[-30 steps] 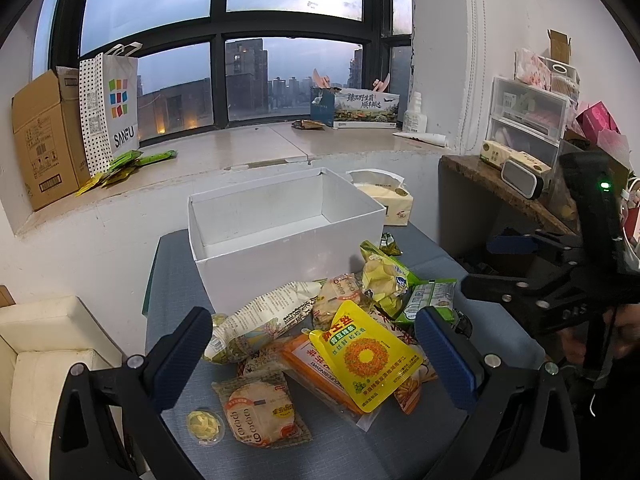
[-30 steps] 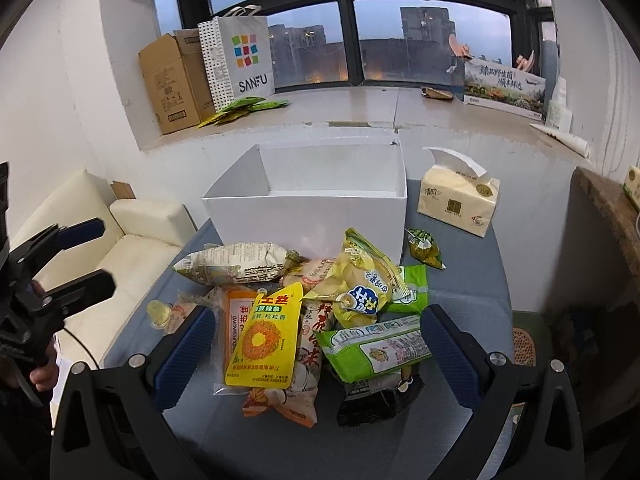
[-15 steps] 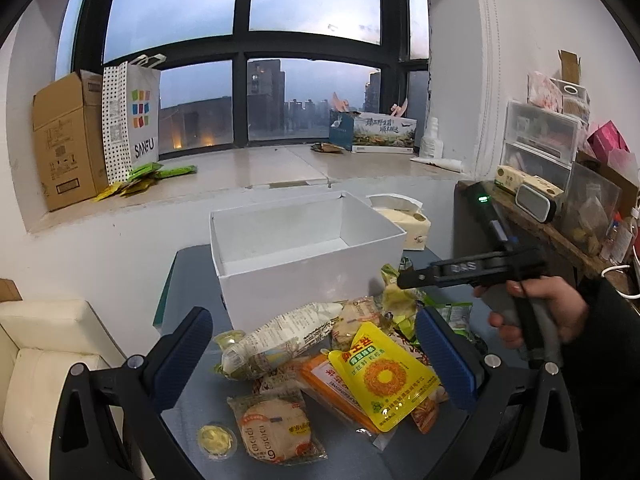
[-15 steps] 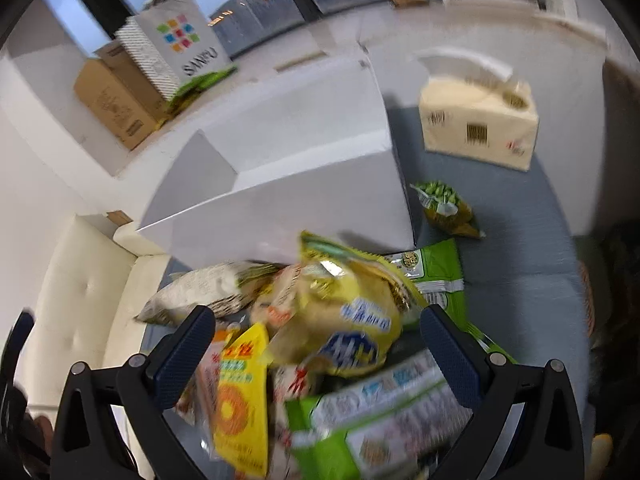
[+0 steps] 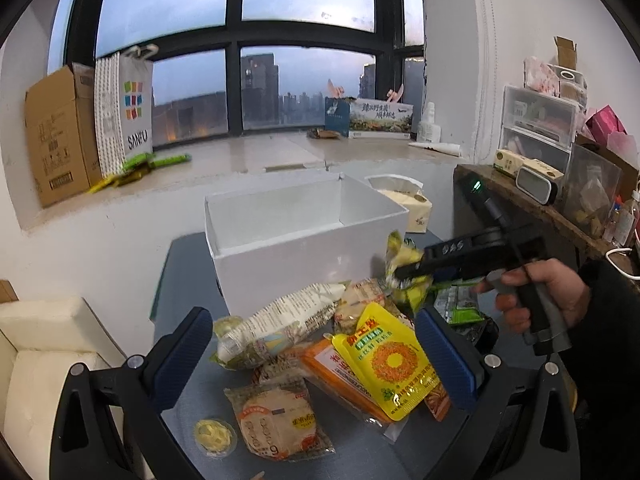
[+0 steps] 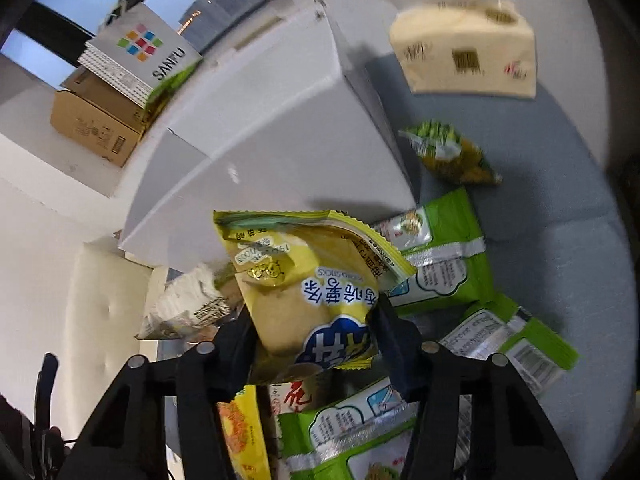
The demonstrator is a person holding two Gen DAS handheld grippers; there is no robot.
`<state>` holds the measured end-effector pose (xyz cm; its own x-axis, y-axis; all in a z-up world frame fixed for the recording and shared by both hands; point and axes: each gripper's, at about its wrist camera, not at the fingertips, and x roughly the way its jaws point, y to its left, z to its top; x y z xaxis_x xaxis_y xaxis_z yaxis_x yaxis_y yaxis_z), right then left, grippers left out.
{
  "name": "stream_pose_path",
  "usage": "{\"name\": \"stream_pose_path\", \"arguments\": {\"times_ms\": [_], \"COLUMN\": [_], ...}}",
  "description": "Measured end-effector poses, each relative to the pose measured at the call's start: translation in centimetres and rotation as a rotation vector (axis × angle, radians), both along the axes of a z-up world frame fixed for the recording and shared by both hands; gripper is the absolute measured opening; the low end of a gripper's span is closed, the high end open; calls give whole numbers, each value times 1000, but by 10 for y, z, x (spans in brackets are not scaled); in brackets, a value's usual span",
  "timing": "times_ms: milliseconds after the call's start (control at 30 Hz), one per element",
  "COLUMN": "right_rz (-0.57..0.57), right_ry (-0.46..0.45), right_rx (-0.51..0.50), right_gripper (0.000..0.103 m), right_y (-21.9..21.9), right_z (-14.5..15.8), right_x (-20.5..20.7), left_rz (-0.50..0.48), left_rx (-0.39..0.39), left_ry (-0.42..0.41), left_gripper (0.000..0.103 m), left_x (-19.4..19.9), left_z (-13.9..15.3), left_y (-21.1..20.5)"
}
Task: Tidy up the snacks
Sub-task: 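Grasp the yellow potato-stick bag with the right gripper, then grasp the white snack bag with the left gripper while the right holds the yellow bag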
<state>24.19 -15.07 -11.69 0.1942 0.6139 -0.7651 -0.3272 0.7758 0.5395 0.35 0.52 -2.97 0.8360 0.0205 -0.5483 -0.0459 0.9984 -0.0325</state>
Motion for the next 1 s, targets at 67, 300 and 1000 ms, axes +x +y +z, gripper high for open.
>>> {"name": "stream_pose_path", "arguments": {"times_ms": [67,300,1000], "right_rz": [2,38,87], "right_ry": [-33,-254,-436], "right_rx": [16,39,53], "right_gripper": [57,56,56], "right_y": [-1,-15,-48], "right_z": [12,68,122], "right_x": [-5,-42,-106], "left_rz": [1,-24,-82], "left_rx": [-14,-52,218], "left_ry": [23,65,427], "left_gripper": [103,103,96], "left_x": [3,15,159], "left_z": [-1,-6,-123], "left_y": [2,16,37]}}
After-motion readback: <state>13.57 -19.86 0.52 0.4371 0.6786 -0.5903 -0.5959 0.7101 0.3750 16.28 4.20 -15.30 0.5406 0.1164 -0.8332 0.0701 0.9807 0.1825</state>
